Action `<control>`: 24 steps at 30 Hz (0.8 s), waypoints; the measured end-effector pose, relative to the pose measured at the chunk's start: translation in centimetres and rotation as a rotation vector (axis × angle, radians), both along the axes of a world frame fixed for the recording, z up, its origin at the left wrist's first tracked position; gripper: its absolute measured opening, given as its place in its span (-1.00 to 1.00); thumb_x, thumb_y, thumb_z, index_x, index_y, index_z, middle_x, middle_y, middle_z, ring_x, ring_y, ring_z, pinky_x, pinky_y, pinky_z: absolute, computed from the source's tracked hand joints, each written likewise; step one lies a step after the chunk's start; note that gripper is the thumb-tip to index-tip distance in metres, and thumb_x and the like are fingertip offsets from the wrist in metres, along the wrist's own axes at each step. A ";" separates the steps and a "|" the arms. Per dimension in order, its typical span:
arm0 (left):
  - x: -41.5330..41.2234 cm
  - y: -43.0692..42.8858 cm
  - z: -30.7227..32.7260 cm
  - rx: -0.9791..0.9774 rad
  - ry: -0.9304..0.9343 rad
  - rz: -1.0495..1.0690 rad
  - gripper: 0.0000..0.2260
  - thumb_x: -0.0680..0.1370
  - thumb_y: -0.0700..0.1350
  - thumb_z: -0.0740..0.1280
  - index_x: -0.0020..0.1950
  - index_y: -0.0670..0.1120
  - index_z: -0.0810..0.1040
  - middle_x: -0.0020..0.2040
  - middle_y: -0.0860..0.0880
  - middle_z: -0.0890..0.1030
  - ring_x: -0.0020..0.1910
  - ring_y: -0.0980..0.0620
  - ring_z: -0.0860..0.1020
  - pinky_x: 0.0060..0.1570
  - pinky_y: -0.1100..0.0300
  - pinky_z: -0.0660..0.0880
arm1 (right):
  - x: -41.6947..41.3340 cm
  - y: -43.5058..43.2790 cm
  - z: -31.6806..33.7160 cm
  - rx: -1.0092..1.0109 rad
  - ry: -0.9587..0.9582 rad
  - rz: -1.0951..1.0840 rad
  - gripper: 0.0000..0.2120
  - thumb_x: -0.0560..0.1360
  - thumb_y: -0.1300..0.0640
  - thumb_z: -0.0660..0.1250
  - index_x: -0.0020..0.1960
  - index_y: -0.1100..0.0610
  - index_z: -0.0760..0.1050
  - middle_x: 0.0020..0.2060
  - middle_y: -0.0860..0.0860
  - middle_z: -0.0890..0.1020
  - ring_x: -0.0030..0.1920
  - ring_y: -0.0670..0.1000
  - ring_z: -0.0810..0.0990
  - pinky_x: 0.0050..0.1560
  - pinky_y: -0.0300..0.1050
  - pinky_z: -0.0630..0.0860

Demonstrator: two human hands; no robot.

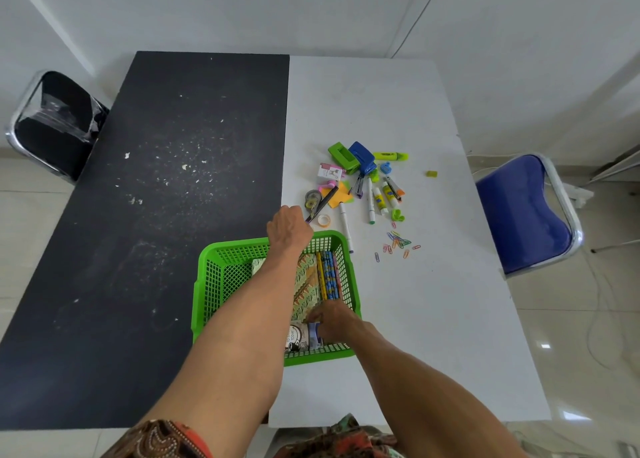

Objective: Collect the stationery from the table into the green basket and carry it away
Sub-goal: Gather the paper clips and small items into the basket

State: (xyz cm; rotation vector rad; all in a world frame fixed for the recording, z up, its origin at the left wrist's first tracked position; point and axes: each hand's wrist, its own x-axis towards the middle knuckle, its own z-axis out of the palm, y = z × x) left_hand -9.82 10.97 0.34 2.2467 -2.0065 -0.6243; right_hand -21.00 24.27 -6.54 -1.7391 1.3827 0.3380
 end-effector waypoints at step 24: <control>-8.2 -3.7 -2.4 0.038 0.111 -0.256 -0.75 0.60 -0.14 0.23 0.22 -0.19 0.54 0.20 -0.16 0.56 0.17 -0.15 0.53 0.04 0.04 0.48 | -11.6 -9.2 -0.4 -0.311 0.144 -0.708 -0.75 0.51 0.25 0.27 0.16 0.16 0.57 0.13 0.19 0.58 0.14 0.18 0.54 0.08 -0.08 0.48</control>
